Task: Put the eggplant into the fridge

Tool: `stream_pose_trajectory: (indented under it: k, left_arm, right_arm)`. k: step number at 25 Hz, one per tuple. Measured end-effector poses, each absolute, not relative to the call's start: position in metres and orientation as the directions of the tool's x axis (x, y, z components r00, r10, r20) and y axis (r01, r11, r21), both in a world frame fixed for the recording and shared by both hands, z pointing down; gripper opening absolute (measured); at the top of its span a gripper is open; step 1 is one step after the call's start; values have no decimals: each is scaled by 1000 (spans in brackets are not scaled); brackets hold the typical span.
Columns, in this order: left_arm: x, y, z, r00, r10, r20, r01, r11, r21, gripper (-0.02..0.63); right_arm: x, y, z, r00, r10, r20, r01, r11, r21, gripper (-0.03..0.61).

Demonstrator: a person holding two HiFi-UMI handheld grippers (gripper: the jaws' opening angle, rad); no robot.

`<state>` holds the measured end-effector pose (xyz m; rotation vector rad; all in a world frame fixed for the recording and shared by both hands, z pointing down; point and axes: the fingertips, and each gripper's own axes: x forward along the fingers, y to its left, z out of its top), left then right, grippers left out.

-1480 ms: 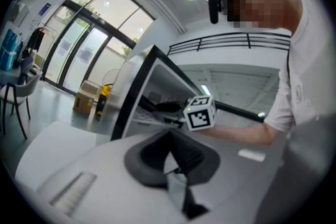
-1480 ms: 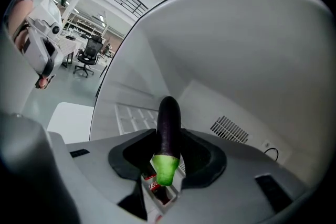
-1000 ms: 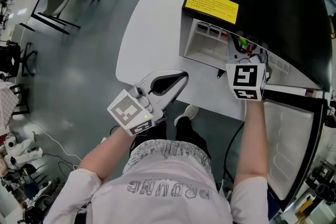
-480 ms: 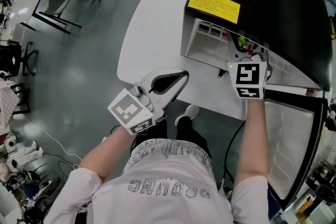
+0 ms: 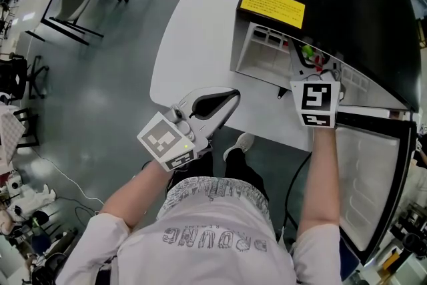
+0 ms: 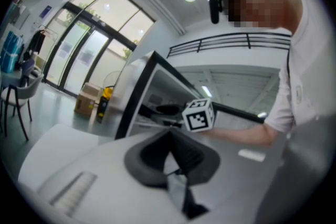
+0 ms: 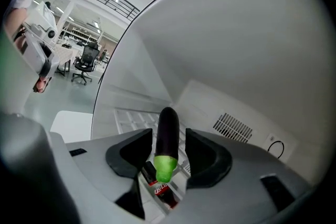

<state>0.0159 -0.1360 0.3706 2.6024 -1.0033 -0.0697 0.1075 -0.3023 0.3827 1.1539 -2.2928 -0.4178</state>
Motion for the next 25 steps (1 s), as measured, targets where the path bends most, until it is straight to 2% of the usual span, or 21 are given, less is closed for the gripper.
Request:
stream_pose_trajectory:
  k: [17,25]
  left_arm:
    - [17,-130,361,792,-606,73,-595,-739,314,6]
    - [15,-125,345,817,-574,60,-565,-775,284,6]
  right_arm:
    - [125,-262,362,-453,-854,255,-718,520,463,178]
    - [131,-221,352,-445,-866,229,-772,500,391,107]
